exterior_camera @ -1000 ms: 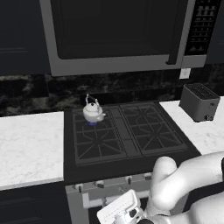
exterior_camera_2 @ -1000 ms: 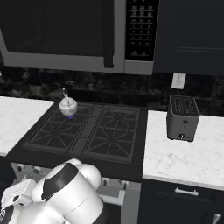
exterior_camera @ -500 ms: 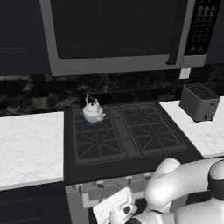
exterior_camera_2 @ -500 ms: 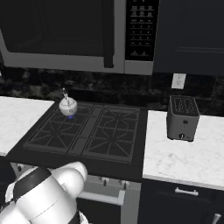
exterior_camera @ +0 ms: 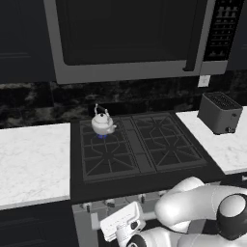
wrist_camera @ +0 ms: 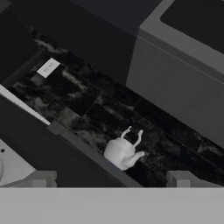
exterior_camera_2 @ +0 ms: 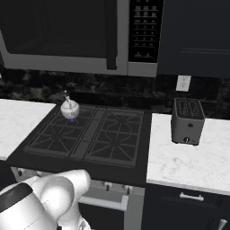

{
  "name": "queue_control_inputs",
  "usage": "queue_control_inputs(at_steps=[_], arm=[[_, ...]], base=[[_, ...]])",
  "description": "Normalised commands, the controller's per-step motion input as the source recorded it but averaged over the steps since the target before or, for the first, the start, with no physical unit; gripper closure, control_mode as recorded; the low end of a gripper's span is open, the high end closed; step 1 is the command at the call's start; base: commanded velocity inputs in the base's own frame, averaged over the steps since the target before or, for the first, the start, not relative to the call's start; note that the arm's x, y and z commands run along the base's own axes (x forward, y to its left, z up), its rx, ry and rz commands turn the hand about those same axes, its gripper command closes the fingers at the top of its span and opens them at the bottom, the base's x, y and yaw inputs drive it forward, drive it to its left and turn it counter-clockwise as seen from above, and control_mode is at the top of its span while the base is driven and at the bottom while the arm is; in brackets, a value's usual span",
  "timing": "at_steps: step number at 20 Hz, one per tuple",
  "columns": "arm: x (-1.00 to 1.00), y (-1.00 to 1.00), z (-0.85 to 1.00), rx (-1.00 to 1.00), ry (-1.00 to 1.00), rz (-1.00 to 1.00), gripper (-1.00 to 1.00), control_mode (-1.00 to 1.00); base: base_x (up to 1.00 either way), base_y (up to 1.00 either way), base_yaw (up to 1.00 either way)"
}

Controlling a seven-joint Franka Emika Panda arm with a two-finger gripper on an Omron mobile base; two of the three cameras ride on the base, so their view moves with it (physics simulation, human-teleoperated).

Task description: Turn off the rear left burner of the stove.

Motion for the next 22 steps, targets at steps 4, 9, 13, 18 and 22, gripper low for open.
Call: queue_control_inputs(at_steps=[4,9,13,18,22], arm=[[0.19,0.00,-0.44,-0.02,0.00,0.00,-1.00,-1.00],[0.20,0.00,-0.28,-0.01,0.00,0.00,-1.00,-1.00],[0.31,0.00,-0.16,0.00,0.00,0.00,-1.00,-1.00],[0.17,0.00,-0.09,0.00,0.00,0.00,-1.00,-1.00],[0.06,0.00,-0.06,0.00,0.00,0.00,-1.00,-1.00]], base=[[0.00,0.00,0.00],[0.00,0.00,0.00],[0.00,0.00,0.00],[0.00,0.00,0.00],[0.00,0.00,0.00]])
